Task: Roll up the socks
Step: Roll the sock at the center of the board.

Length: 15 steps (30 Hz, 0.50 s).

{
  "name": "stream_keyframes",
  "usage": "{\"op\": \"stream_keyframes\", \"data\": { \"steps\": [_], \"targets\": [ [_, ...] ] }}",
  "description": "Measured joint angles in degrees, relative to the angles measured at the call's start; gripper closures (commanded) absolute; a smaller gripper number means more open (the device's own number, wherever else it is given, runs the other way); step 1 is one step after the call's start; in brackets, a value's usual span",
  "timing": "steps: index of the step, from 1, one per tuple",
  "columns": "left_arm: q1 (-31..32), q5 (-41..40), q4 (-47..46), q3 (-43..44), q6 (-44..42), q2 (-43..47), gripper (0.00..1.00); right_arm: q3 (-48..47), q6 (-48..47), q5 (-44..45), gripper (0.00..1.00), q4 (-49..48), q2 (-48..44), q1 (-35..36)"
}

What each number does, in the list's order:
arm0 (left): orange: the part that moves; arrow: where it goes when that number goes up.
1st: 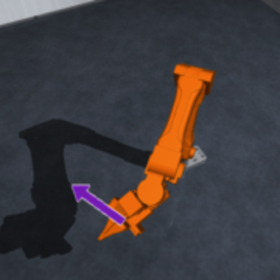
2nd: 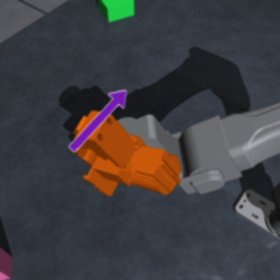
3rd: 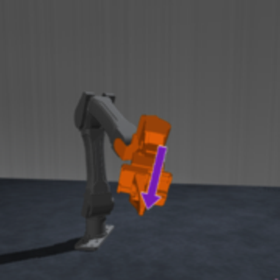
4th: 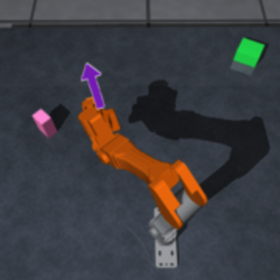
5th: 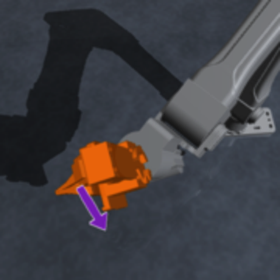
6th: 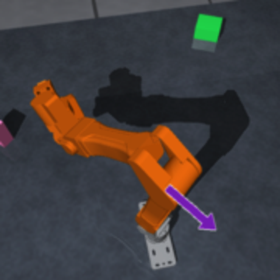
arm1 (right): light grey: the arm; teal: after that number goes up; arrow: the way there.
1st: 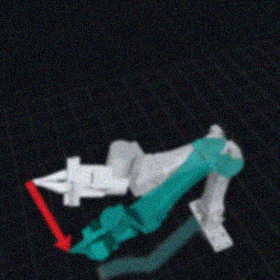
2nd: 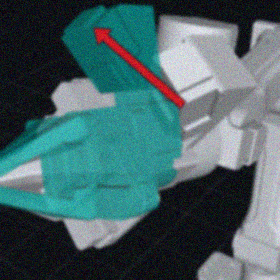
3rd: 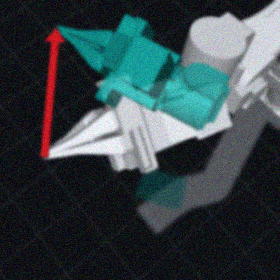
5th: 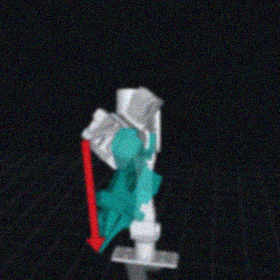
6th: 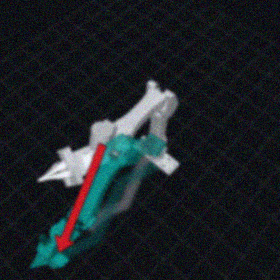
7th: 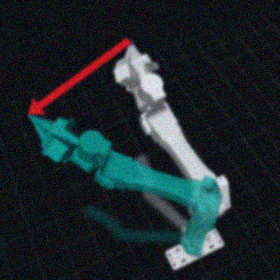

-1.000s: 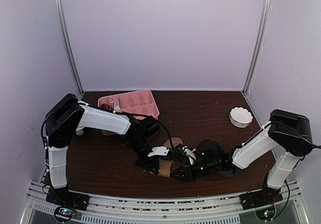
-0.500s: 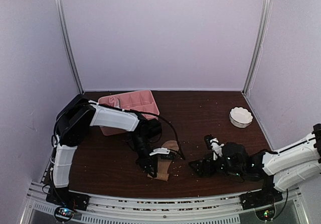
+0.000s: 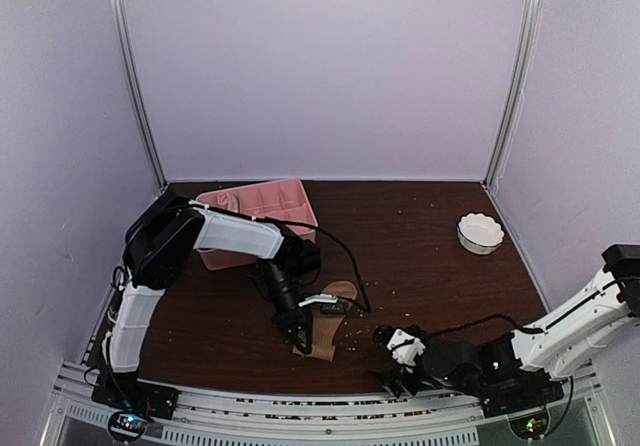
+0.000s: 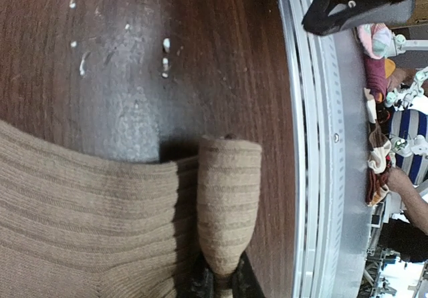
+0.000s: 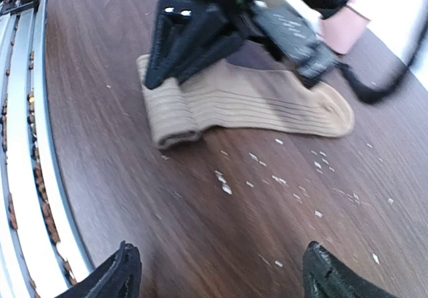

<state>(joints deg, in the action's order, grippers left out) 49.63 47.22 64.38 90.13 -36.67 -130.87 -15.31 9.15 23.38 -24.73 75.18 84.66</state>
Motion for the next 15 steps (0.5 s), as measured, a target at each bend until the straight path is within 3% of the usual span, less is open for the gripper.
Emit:
{"op": "stream_keyframes", "data": {
  "steps": [9,15],
  "targets": [
    [-0.5,0.9,2.3,1.3,0.2,-1.5,0.99,-19.6,-17.3,-0.7,0.53,-1.5,21.4,1.9],
    [-0.5,0.9,3.3,2.2,0.2,-2.1,0.99,-25.3,-22.6,-3.5,0.61,-1.3,28.2,-0.1]
  ]
}}
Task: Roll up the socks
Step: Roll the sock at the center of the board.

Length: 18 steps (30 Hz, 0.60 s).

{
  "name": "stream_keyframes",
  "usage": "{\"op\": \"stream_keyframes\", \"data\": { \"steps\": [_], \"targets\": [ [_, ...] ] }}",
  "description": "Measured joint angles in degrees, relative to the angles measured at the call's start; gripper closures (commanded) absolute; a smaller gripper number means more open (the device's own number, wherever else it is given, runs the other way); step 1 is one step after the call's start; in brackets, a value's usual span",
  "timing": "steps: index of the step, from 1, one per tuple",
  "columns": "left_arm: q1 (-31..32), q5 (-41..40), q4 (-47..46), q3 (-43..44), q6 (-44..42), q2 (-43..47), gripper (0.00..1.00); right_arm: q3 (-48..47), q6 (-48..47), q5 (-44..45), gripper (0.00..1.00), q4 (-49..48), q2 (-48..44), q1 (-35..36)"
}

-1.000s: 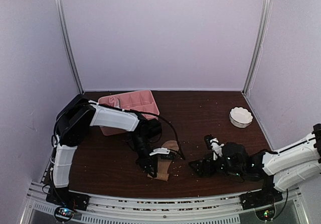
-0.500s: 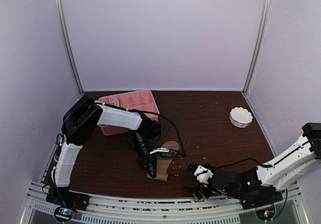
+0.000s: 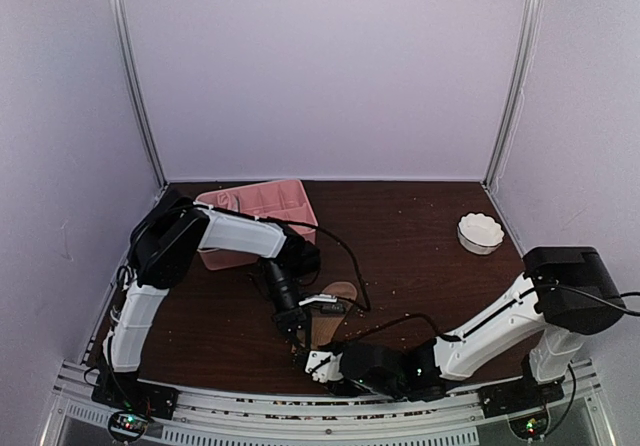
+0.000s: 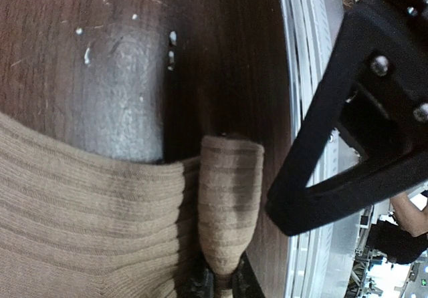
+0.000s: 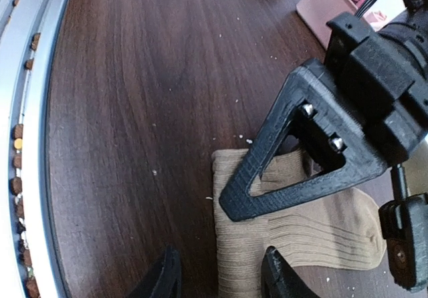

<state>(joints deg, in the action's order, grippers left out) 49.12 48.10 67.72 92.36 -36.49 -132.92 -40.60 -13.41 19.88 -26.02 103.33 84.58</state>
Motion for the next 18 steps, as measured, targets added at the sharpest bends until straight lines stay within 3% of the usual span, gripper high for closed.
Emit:
{"op": "stream_keyframes", "data": {
  "steps": [11,18],
  "targets": [
    [-0.1,0.2,1.1,0.8,-0.1,-0.7,0.97,-1.4,-1.9,-0.7,0.74,1.5,2.7,-1.3],
    [-0.2,0.6,2.8,1.6,-1.4,-1.4,0.96,-2.7,-1.7,0.1,0.70,2.3,3.6,-1.9]
  ]
}}
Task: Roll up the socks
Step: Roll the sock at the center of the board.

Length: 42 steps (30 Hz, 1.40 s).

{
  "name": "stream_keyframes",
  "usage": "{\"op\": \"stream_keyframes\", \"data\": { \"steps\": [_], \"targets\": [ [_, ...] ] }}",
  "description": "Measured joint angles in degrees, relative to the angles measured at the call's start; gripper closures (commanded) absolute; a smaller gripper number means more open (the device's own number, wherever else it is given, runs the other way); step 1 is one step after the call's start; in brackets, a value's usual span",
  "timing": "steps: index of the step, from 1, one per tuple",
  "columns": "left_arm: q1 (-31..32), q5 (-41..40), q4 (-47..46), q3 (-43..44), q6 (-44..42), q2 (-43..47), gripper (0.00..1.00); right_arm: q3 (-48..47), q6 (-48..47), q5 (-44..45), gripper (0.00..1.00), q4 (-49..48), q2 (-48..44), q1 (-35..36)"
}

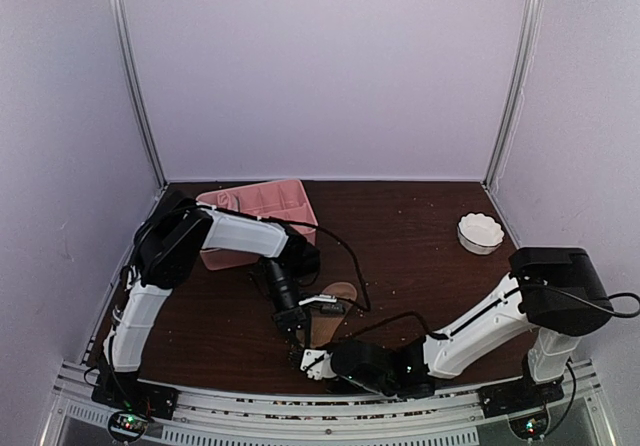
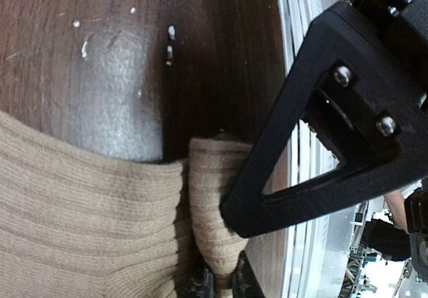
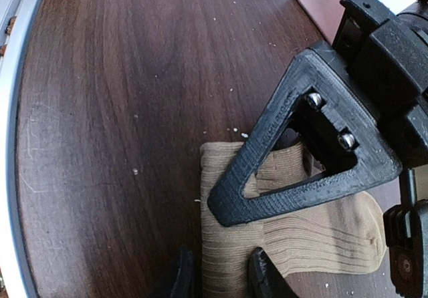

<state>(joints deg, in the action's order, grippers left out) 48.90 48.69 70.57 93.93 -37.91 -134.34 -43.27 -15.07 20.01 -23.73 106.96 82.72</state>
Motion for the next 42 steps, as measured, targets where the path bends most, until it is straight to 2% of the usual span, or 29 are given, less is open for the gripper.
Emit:
{"op": "stream_keyframes", "data": {
  "steps": [2,6,8,10,15,16,18,19,27,32,37,39,42],
  "targets": [
    [0.0,0.0,0.5,0.5,-0.4,-0.4,0.96,-0.3,0.1,0.1,0.73,0.3,0.1,-0.1],
    [-0.1,0.3,2.0,1.5,-1.3,-1.3,0.89,-2.3,0.9,-1.0,0.91,3.1,0.8,-1.0],
    [-0.2,0.3,2.4,1.5,-1.7,-1.3,0.87,-3.1,2.2,-2.9,0.96,4.5,0.9,-1.9],
    [-0.6,0.3,2.3,1.2,-1.7,-1.1,0.85,-3.4,4.3,-5.3,1.00,5.3,0.7,-3.1],
    [-1.6,-1.0,-2.1,-2.9,-1.6,2.8,0.82,-2.9,11.3,-10.8,1.00,5.0,0.3,-5.2],
    [-1.9,-1.6,-3.6,-4.1,-1.4,4.1,0.72,-2.5,12.6,-11.4,1.00,4.6,0.1,-5.4],
    [-2.8,-3.0,-6.5,-6.6,-1.4,7.3,0.07,-1.5,15.9,-12.8,1.00,3.2,-0.2,-5.6],
    [-3.3,-3.7,-7.9,-8.0,-1.3,9.1,0.03,-0.8,17.5,-13.5,1.00,2.5,-0.4,-5.8],
    [-4.9,-6.3,-18.7,-18.5,-1.5,25.6,0.02,3.6,27.7,-21.3,1.00,-2.9,-2.2,-7.6],
    [-4.9,-10.8,-25.4,-25.4,-0.1,36.5,0.02,5.1,32.3,-27.5,1.00,-5.0,-2.6,-10.0],
    [-5.2,-17.6,-30.3,-23.8,2.5,36.7,0.02,5.4,35.2,-34.6,1.00,-5.5,-2.6,-13.1],
    [-5.5,-20.2,-36.5,-29.9,3.3,40.7,0.02,5.2,36.1,-37.7,1.00,-5.0,-2.6,-14.4],
    [-5.6,-23.9,-41.3,-37.0,5.2,47.6,0.02,4.6,36.6,-41.2,1.00,-3.6,-2.6,-15.8]
  ]
}}
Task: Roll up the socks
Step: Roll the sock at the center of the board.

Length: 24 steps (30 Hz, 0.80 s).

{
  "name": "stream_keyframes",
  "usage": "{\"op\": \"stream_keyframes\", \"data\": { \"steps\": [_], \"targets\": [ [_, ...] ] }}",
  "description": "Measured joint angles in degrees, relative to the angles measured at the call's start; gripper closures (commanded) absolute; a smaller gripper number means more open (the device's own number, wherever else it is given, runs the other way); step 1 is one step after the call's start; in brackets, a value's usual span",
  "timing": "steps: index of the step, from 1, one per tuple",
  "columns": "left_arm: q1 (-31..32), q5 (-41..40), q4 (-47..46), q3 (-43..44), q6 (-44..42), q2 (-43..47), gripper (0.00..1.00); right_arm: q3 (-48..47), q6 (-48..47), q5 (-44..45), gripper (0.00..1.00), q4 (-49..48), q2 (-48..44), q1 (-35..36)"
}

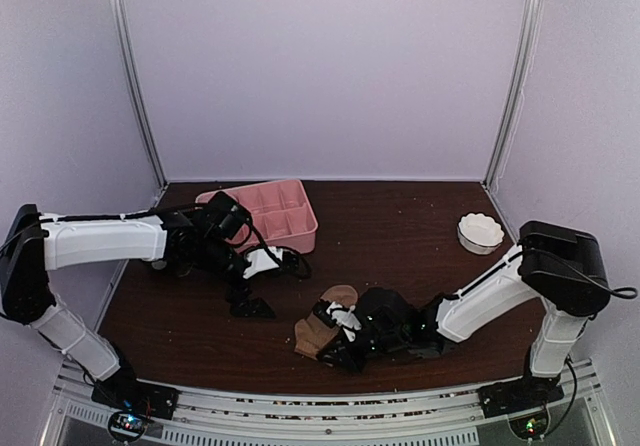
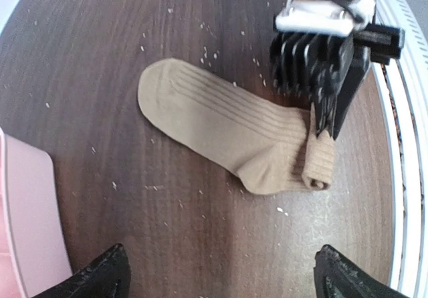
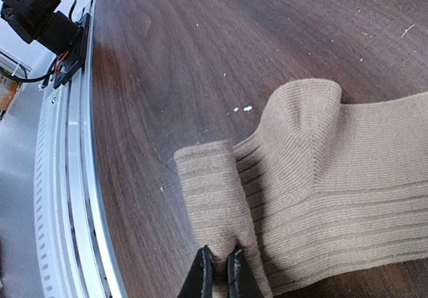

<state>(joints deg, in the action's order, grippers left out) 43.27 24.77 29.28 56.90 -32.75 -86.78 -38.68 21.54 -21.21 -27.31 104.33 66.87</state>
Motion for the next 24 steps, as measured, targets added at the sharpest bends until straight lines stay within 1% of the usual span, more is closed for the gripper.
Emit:
{"op": "stream_keyframes", "data": {
  "steps": [2,5,7,9,11,13,16,20,22,24],
  "targets": [
    [0.0,0.3,0.3,1.7,-0.8,-0.5,0.02,-0.9,0.4,-2.6,1.00,1.8,0.1,-1.2],
    [0.1,3.5,1.4,6.4,-3.7,-5.3,0.03,-2.0,1.3,-6.1,1.00,3.8,0.4,-2.9],
    [0.5,4.8,0.7,5.4,-6.2,-6.2,0.09,-2.4,2.1,-8.5,1.00,4.6,0.8,-4.3],
    [2.0,5.7,1.1,2.3,-9.0,-5.7,0.21,-2.7,3.2,-10.9,1.00,5.0,1.3,-5.4],
    [4.6,6.2,2.4,0.5,-11.5,-5.7,0.29,-2.6,4.5,-13.2,1.00,4.9,1.9,-6.5],
    [7.5,6.3,3.4,-0.1,-13.8,-5.7,0.35,-2.6,6.0,-15.3,1.00,4.3,2.6,-7.4],
    [11.0,6.2,3.4,0.0,-15.8,-6.3,0.43,-2.5,8.4,-18.1,1.00,2.7,3.8,-8.5],
    [13.2,5.2,3.3,1.1,-17.2,-10.3,0.54,-2.1,11.6,-20.6,1.00,0.5,4.8,-9.6],
    [13.6,4.3,3.3,1.9,-17.3,-12.4,0.57,-1.9,13.0,-21.2,1.00,-0.6,5.1,-9.8],
    [13.9,3.3,3.0,2.9,-17.2,-14.6,0.59,-1.7,13.9,-21.5,1.00,-1.2,5.3,-10.0]
  ]
}}
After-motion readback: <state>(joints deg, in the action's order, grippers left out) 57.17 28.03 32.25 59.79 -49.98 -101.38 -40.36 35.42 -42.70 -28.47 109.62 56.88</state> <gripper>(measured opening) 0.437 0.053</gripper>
